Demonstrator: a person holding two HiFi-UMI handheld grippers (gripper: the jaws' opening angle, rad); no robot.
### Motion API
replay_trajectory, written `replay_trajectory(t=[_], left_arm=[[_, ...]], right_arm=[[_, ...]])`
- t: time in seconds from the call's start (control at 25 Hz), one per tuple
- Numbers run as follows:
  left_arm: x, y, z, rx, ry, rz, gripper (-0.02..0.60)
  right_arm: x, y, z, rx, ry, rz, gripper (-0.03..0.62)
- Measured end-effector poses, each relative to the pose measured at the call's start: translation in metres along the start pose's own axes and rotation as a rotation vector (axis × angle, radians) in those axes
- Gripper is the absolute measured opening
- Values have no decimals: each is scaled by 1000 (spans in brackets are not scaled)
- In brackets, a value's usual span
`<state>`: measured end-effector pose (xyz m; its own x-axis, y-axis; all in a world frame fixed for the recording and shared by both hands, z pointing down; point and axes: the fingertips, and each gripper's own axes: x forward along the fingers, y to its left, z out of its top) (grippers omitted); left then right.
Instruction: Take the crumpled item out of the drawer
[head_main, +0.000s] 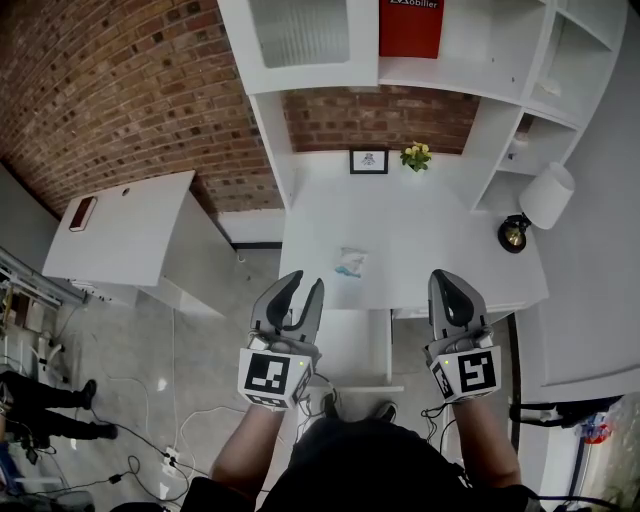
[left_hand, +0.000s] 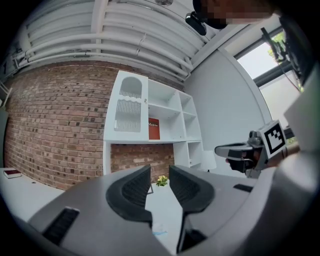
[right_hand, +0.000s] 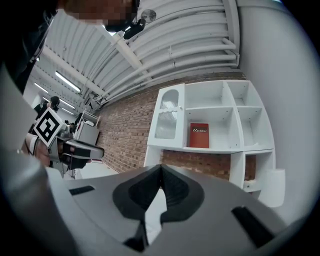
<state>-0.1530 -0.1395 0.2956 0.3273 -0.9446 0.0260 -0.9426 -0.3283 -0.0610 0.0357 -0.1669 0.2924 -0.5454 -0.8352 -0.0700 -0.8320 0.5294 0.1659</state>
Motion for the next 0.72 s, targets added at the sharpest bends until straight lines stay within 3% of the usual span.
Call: replay_trajectory(t=[0.72], left_arm=[[-2, 19, -8, -50, 10, 28, 112]], right_arm=[[2, -3, -9, 87, 14, -19, 0]])
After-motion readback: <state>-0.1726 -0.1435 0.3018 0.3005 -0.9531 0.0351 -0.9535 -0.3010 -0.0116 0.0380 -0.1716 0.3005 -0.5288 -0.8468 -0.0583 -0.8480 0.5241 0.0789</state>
